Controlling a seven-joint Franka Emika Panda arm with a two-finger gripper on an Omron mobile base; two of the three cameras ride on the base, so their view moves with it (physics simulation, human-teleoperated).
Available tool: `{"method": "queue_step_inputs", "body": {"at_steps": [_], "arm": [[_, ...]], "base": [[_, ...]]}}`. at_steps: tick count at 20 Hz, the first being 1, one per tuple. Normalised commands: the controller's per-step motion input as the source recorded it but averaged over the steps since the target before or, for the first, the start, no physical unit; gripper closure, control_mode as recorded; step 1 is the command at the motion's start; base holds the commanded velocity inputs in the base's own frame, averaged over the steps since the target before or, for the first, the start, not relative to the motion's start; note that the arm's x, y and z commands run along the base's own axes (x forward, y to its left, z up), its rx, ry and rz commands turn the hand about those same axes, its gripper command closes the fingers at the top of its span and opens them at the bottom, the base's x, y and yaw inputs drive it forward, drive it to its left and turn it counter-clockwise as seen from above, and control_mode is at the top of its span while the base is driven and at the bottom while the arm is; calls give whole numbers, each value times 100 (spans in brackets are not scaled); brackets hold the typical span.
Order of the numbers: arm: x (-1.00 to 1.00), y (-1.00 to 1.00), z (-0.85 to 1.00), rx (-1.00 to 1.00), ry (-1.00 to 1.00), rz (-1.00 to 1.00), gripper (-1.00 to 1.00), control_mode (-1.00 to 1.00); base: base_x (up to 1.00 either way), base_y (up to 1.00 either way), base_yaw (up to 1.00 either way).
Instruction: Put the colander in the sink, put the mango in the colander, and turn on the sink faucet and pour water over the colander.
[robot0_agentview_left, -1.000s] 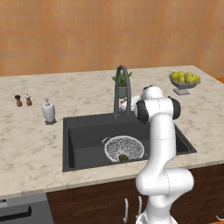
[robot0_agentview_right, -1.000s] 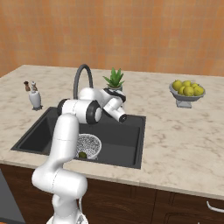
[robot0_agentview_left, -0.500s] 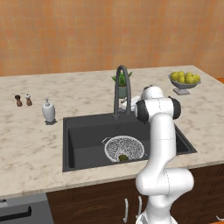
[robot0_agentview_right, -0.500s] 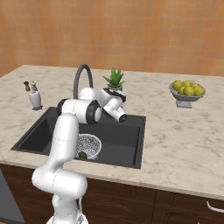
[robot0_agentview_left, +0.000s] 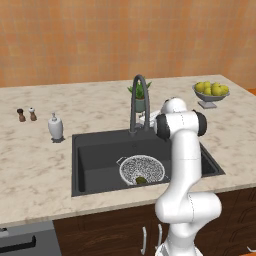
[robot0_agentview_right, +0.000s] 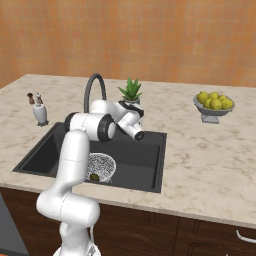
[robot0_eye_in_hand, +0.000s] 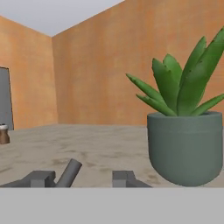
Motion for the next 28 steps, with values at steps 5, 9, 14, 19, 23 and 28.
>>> {"method": "queue_step_inputs", "body": {"at_steps": [5,9,14,19,23,28], "arm": [[8,-92,-15,0,0,-4,100,-100],[5,-96,-17,0,0,-3,100,-100],[5,-100,-19,0,0,-1,100,-100],[3,-96,-20,0,0,-1,100,-100],[0,-91,-21,0,0,-1,100,-100],[0,-81,-20,0,0,-3,100,-100]], "base": [[0,0,0],[0,0,0],[0,0,0],[0,0,0],[0,0,0],[0,0,0]]}}
